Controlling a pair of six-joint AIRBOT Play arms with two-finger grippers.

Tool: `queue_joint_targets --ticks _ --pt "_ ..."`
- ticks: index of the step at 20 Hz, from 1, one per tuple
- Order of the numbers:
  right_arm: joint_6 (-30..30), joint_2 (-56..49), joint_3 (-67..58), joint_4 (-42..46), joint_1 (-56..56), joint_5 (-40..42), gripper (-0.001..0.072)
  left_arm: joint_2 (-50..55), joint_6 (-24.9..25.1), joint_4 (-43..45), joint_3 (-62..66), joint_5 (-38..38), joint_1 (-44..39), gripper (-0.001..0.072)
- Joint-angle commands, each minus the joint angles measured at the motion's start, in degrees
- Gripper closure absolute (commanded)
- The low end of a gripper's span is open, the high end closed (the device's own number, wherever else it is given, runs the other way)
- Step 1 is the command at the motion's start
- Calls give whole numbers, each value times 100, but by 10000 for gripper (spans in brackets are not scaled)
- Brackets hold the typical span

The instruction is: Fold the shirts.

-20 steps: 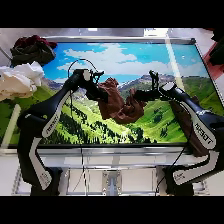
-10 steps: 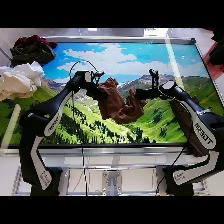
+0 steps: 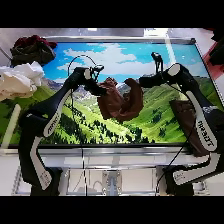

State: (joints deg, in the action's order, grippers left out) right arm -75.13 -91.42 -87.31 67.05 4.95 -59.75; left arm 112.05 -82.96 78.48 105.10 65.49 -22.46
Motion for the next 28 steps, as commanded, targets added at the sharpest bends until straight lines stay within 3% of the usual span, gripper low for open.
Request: queue_joint_targets --ticks 1,4,9,13,14,15,16,17,20,25,28 --pt "-758 452 -542 2135 -2 -831 678 -52 -269 361 426 -7 31 690" --pt "-1121 1102 -610 3230 -2 -1102 678 -48 -472 332 507 42 26 689" --pt "-1552 1320 -387 3554 2 -2352 678 0 -470 -151 490 76 24 689" --pt "-2247 1320 562 4470 -2 -2334 675 4 -470 -262 490 52 24 673" --pt "-2256 1320 811 4513 -4 -2149 651 4 -470 -264 490 28 24 495" --pt "-2256 1320 992 4542 -4 -2002 515 4 -468 -264 490 17 24 184" --pt "-2256 1320 1086 4603 -2 -1921 282 4 -468 -264 490 4 26 5" --pt "-2258 1322 1093 4721 -4 -1884 220 4 -468 -264 490 11 26 9" --pt "-2262 1322 1082 4953 -138 -1504 209 4 -455 -271 490 -131 28 9" --pt "-1515 1246 1084 2017 -1296 -376 209 9 -101 -866 490 -754 26 11" --pt "-1290 955 1084 1672 -1620 -361 210 118 -144 -988 490 -1010 33 14"
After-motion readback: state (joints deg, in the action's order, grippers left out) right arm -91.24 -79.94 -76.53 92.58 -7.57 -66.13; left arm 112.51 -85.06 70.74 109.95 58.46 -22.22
